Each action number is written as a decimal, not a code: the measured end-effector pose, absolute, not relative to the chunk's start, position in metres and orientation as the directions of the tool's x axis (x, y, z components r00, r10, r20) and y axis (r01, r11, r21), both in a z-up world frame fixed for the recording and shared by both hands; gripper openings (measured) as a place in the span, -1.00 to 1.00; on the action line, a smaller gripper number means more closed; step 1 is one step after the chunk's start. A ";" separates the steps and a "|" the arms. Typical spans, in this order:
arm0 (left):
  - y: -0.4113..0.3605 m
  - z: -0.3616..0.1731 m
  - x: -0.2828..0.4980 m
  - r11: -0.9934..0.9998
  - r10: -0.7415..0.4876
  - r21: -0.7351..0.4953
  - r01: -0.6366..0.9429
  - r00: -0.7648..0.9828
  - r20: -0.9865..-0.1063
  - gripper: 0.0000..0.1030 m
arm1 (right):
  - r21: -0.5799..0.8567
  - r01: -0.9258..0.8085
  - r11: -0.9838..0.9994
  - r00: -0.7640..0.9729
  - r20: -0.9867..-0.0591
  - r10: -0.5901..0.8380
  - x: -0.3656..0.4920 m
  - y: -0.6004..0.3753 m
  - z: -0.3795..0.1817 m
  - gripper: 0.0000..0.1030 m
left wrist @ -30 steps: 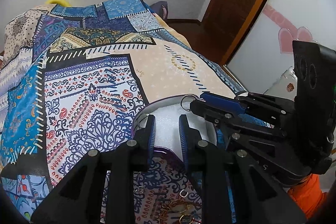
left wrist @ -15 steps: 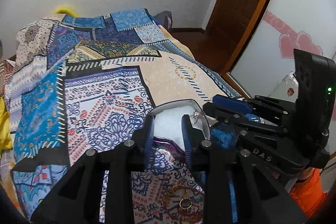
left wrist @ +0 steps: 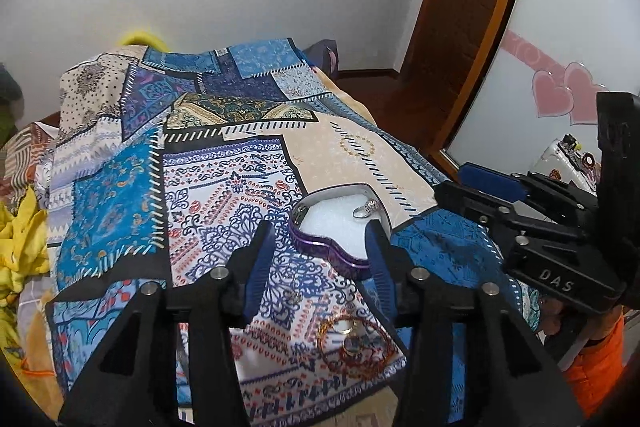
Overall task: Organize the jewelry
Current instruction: 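Move the left gripper to the red-gold beaded bracelet and grasp it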
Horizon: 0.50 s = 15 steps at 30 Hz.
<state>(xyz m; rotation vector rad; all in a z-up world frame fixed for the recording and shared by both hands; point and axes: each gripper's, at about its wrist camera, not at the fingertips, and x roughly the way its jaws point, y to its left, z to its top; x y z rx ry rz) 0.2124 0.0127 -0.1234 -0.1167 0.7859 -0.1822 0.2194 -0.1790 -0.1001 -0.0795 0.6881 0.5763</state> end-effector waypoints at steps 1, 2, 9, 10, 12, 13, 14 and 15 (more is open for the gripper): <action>0.014 -0.122 0.209 0.978 -0.206 -0.172 0.119 0.694 -0.690 -0.06 | 0.117 -0.525 0.843 0.628 -0.615 0.477 0.216 -0.180 -0.098 -0.27; 0.014 -0.121 0.206 0.978 -0.204 -0.170 0.118 0.695 -0.690 -0.06 | 0.117 -0.524 0.844 0.631 -0.612 0.477 0.212 -0.181 -0.097 -0.27; 0.021 -0.122 0.185 0.981 -0.190 -0.161 0.108 0.694 -0.695 -0.02 | 0.124 -0.517 0.847 0.634 -0.610 0.476 0.195 -0.181 -0.099 -0.27; 0.022 -0.123 0.182 0.982 -0.188 -0.160 0.105 0.692 -0.697 -0.02 | 0.125 -0.516 0.848 0.632 -0.612 0.475 0.193 -0.181 -0.100 -0.27; 0.025 -0.127 0.178 0.983 -0.180 -0.153 0.100 0.686 -0.705 -0.02 | 0.132 -0.514 0.848 0.625 -0.620 0.475 0.190 -0.180 -0.104 -0.27; 0.027 -0.129 0.176 0.984 -0.176 -0.150 0.097 0.681 -0.711 -0.02 | 0.136 -0.512 0.848 0.621 -0.624 0.475 0.189 -0.180 -0.106 -0.27; 0.028 -0.132 0.174 0.984 -0.173 -0.149 0.094 0.676 -0.717 -0.02 | 0.141 -0.510 0.848 0.615 -0.630 0.474 0.188 -0.180 -0.110 -0.27; 0.029 -0.134 0.172 0.985 -0.171 -0.149 0.091 0.669 -0.723 -0.02 | 0.143 -0.509 0.849 0.612 -0.633 0.474 0.184 -0.181 -0.111 -0.27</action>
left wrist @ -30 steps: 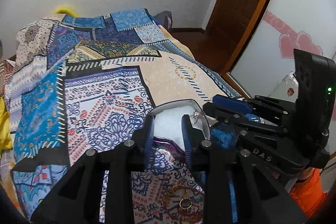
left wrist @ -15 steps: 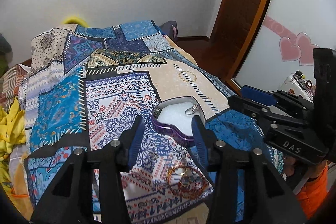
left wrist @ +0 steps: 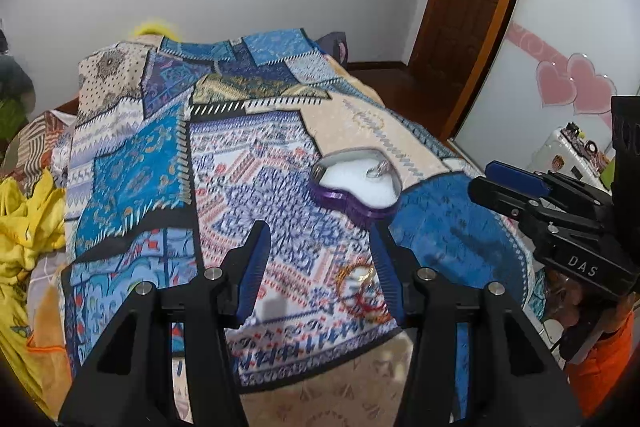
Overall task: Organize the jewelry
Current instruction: 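Move the left gripper to the red-gold beaded bracelet and grasp it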
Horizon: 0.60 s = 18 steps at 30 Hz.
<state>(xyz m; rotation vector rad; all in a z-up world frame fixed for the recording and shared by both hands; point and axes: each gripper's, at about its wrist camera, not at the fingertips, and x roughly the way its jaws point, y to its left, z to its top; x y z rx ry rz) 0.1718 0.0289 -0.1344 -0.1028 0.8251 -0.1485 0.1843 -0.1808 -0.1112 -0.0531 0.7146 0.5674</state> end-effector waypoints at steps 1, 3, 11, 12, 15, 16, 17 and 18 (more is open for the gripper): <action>0.030 -0.137 0.170 0.985 -0.171 -0.149 0.090 0.664 -0.728 -0.02 | 0.146 -0.509 0.849 0.606 -0.639 0.473 0.183 -0.181 -0.114 -0.27; 0.033 -0.143 0.167 0.985 -0.167 -0.149 0.082 0.652 -0.740 -0.02 | 0.144 -0.508 0.849 0.593 -0.656 0.467 0.181 -0.179 -0.122 -0.27; 0.037 -0.169 0.158 0.988 -0.150 -0.143 0.060 0.607 -0.780 -0.02 | 0.155 -0.526 0.836 0.515 -0.724 0.458 0.173 -0.166 -0.157 -0.27; 0.036 -0.171 0.157 0.988 -0.150 -0.143 0.060 0.605 -0.782 -0.02 | 0.155 -0.526 0.836 0.509 -0.730 0.456 0.172 -0.164 -0.160 -0.27; 0.033 -0.179 0.160 0.987 -0.158 -0.147 0.067 0.590 -0.792 -0.02 | 0.161 -0.524 0.836 0.494 -0.742 0.453 0.169 -0.163 -0.167 -0.27; 0.031 -0.182 0.162 0.986 -0.164 -0.150 0.073 0.585 -0.794 -0.02 | 0.165 -0.523 0.836 0.491 -0.744 0.453 0.169 -0.164 -0.168 -0.27; 0.029 -0.185 0.164 0.985 -0.170 -0.154 0.077 0.578 -0.798 -0.02 | 0.171 -0.518 0.838 0.485 -0.748 0.453 0.169 -0.165 -0.171 -0.27; 0.028 -0.188 0.167 0.985 -0.173 -0.156 0.079 0.569 -0.804 -0.02 | 0.174 -0.515 0.839 0.484 -0.749 0.453 0.169 -0.166 -0.171 -0.27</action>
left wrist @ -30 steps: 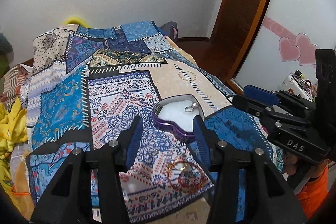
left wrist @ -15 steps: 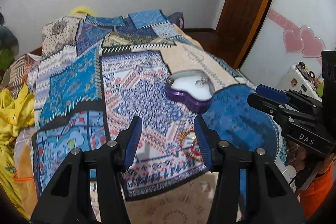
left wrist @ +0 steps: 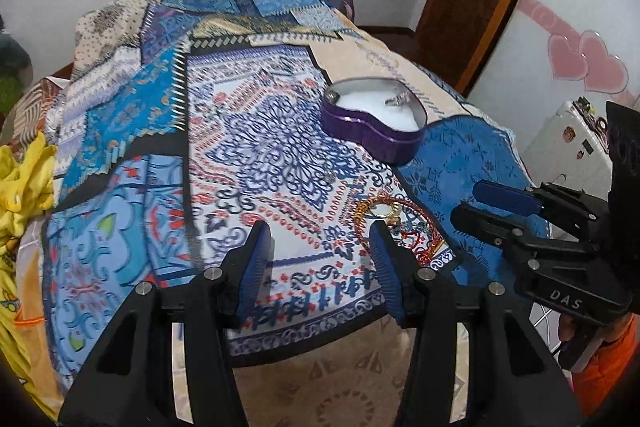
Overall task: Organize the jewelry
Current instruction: 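Move the left gripper to the red-gold beaded bracelet and grasp it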
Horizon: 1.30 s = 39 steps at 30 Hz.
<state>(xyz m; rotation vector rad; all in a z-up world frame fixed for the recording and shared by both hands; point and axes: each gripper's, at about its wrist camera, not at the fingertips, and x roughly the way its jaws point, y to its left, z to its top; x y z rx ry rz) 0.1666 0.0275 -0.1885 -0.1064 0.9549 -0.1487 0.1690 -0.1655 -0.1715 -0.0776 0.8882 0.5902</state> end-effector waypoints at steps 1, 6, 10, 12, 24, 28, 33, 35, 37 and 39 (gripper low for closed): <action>0.025 -0.192 0.169 0.984 -0.177 -0.157 0.084 0.559 -0.810 -0.02 | 0.179 -0.509 0.842 0.482 -0.751 0.451 0.170 -0.168 -0.173 -0.27; 0.010 -0.201 0.181 0.984 -0.176 -0.130 0.122 0.545 -0.820 -0.21 | 0.183 -0.484 0.856 0.482 -0.760 0.435 0.173 -0.177 -0.178 -0.27; 0.003 -0.211 0.191 0.982 -0.183 -0.126 0.143 0.514 -0.838 -0.51 | 0.195 -0.469 0.862 0.478 -0.764 0.433 0.176 -0.184 -0.180 -0.27; 0.001 -0.215 0.196 0.980 -0.189 -0.128 0.152 0.508 -0.841 -0.52 | 0.198 -0.466 0.862 0.477 -0.764 0.434 0.176 -0.186 -0.180 -0.27; 0.010 -0.210 0.193 0.972 -0.236 -0.198 0.129 0.524 -0.819 -0.90 | 0.202 -0.481 0.853 0.466 -0.766 0.444 0.178 -0.182 -0.181 -0.27; 0.020 -0.195 0.180 0.981 -0.195 -0.167 0.102 0.572 -0.797 -0.90 | 0.204 -0.491 0.847 0.459 -0.766 0.451 0.177 -0.178 -0.181 -0.27; 0.033 -0.183 0.162 0.988 -0.152 -0.139 0.069 0.612 -0.776 -0.90 | 0.201 -0.512 0.835 0.447 -0.768 0.459 0.174 -0.168 -0.182 -0.27; 0.038 -0.183 0.156 0.990 -0.136 -0.131 0.055 0.618 -0.774 -0.90 | 0.198 -0.523 0.829 0.440 -0.771 0.461 0.173 -0.163 -0.183 -0.27; 0.044 -0.184 0.152 0.989 -0.139 -0.141 0.046 0.617 -0.774 -0.90 | 0.186 -0.537 0.823 0.437 -0.773 0.460 0.171 -0.157 -0.185 -0.27; 0.047 -0.187 0.149 0.988 -0.142 -0.150 0.038 0.612 -0.778 -0.90 | 0.165 -0.550 0.819 0.440 -0.776 0.451 0.169 -0.151 -0.187 -0.27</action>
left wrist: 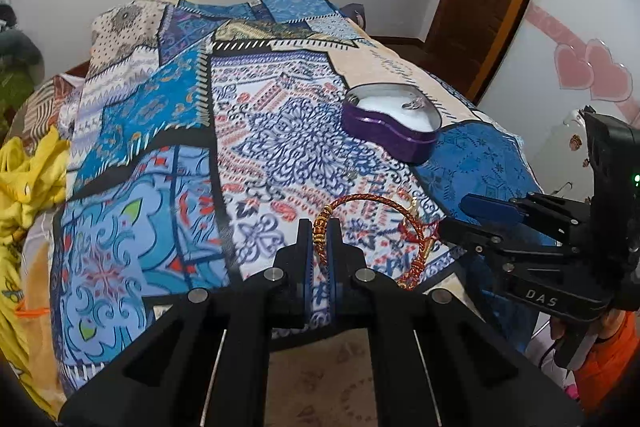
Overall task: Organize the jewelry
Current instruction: 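Move the left gripper to the red-gold beaded bracelet and grasp it, then grasp the red string bracelet with the right gripper while the left gripper holds the beaded bracelet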
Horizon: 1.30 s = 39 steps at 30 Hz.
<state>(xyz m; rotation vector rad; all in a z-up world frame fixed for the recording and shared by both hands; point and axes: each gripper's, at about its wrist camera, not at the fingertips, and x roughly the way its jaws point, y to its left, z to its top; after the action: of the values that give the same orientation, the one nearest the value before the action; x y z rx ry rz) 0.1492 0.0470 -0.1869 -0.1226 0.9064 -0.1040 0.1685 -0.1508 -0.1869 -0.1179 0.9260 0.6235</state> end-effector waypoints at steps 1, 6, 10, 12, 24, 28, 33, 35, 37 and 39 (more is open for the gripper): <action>0.048 -0.189 0.148 0.988 -0.142 -0.153 0.034 0.610 -0.780 -0.90 | 0.148 -0.555 0.819 0.447 -0.777 0.444 0.167 -0.148 -0.188 -0.26; 0.051 -0.193 0.145 0.985 -0.148 -0.169 0.023 0.607 -0.781 -0.90 | 0.098 -0.588 0.803 0.465 -0.772 0.434 0.163 -0.137 -0.190 -0.26; 0.051 -0.191 0.144 0.984 -0.152 -0.174 0.024 0.610 -0.777 -0.90 | 0.075 -0.614 0.786 0.467 -0.768 0.438 0.160 -0.133 -0.192 -0.32; 0.050 -0.191 0.143 0.984 -0.153 -0.174 0.024 0.611 -0.777 -0.90 | 0.086 -0.620 0.780 0.457 -0.768 0.448 0.160 -0.133 -0.192 -0.59; 0.046 -0.177 0.140 0.986 -0.142 -0.165 0.025 0.641 -0.754 -0.90 | 0.113 -0.605 0.788 0.488 -0.729 0.479 0.158 -0.141 -0.171 -0.87; 0.044 -0.173 0.141 0.986 -0.141 -0.162 0.029 0.651 -0.746 -0.90 | 0.104 -0.598 0.795 0.522 -0.703 0.484 0.158 -0.146 -0.156 -0.87; 0.042 -0.171 0.143 0.986 -0.144 -0.164 0.031 0.657 -0.740 -0.90 | 0.105 -0.580 0.808 0.556 -0.673 0.487 0.161 -0.154 -0.142 -0.87; 0.041 -0.170 0.144 0.986 -0.146 -0.165 0.034 0.660 -0.737 -0.90 | 0.104 -0.573 0.813 0.570 -0.662 0.487 0.163 -0.158 -0.137 -0.87; 0.040 -0.168 0.147 0.986 -0.148 -0.166 0.037 0.663 -0.734 -0.90 | 0.100 -0.567 0.817 0.582 -0.653 0.484 0.165 -0.160 -0.132 -0.87; 0.039 -0.167 0.148 0.986 -0.148 -0.164 0.039 0.667 -0.731 -0.90 | 0.091 -0.562 0.822 0.595 -0.645 0.479 0.166 -0.161 -0.128 -0.87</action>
<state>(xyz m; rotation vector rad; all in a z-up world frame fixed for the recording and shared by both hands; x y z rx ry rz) 0.1483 0.0389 -0.1670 -0.1387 0.8353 -0.1061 0.1664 -0.1615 -0.1277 -0.1264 0.7098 0.6067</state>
